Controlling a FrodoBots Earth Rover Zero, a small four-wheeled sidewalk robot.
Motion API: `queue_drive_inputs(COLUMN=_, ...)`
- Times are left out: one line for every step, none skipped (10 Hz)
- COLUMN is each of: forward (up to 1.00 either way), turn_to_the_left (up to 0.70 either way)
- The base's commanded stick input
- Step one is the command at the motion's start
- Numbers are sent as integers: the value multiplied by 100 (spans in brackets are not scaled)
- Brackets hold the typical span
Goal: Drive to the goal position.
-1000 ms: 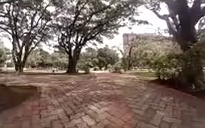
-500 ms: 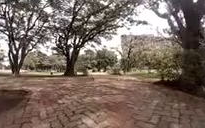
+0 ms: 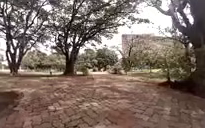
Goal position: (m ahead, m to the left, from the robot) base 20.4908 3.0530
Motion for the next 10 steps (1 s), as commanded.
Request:
queue_drive_inputs(forward=70, turn_to_the_left=0)
queue_drive_inputs(forward=70, turn_to_the_left=0)
queue_drive_inputs(forward=70, turn_to_the_left=0)
queue_drive_inputs(forward=70, turn_to_the_left=0)
queue_drive_inputs(forward=70, turn_to_the_left=0)
queue_drive_inputs(forward=70, turn_to_the_left=0)
queue_drive_inputs(forward=70, turn_to_the_left=0)
queue_drive_inputs(forward=70, turn_to_the_left=0)
queue_drive_inputs(forward=70, turn_to_the_left=0)
queue_drive_inputs(forward=70, turn_to_the_left=0)
